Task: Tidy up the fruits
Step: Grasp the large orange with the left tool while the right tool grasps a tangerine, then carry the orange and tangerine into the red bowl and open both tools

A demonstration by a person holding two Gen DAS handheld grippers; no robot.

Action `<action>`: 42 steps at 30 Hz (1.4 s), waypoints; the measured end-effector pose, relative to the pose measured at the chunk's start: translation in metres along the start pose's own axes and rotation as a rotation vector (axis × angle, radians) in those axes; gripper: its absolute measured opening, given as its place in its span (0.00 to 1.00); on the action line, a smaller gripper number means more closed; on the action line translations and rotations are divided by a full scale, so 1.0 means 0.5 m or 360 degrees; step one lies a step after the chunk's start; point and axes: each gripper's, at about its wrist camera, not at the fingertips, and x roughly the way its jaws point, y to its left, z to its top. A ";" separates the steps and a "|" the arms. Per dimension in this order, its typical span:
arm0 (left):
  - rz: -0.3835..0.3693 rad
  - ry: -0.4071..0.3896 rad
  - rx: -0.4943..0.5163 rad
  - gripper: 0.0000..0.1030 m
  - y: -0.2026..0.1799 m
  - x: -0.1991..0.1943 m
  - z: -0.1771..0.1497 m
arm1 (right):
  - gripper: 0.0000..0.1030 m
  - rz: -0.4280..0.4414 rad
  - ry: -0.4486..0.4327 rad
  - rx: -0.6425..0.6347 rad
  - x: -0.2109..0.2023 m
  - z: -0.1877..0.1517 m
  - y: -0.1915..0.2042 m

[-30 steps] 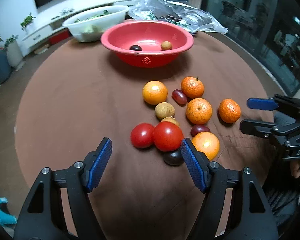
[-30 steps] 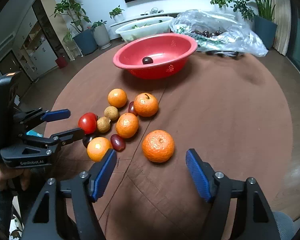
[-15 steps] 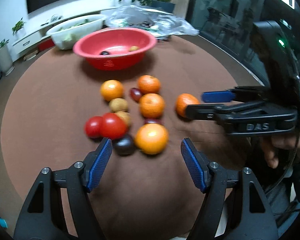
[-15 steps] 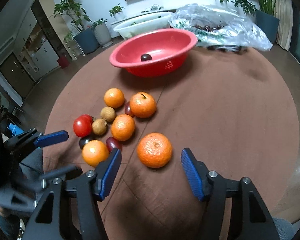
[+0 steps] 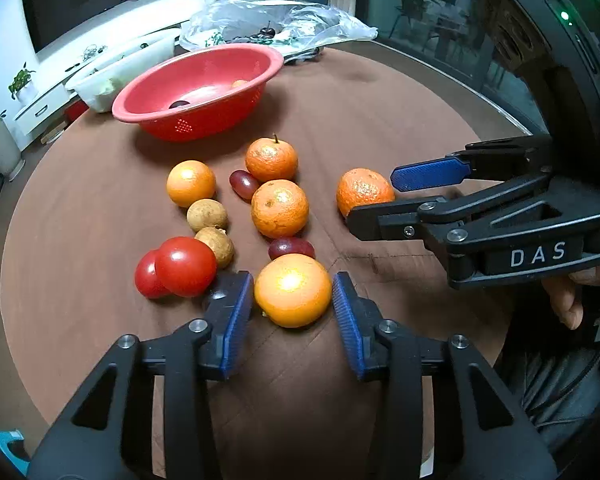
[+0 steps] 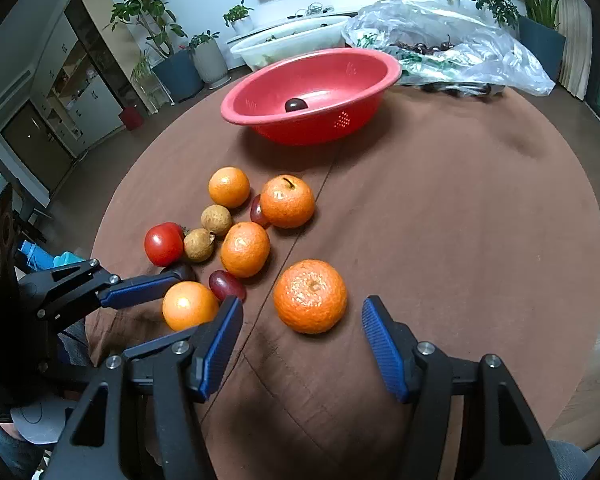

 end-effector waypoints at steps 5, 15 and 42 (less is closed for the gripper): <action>-0.0009 0.0013 0.0012 0.38 0.005 0.001 0.005 | 0.64 0.0003 0.0024 -0.0004 0.008 -0.001 -0.001; -0.0071 0.0011 -0.0055 0.37 0.016 -0.009 -0.008 | 0.60 0.0028 0.0038 -0.0047 0.019 0.005 0.007; 0.0147 -0.0081 -0.0247 0.37 0.069 -0.077 0.008 | 0.42 -0.0054 0.0033 -0.0082 0.020 0.009 0.008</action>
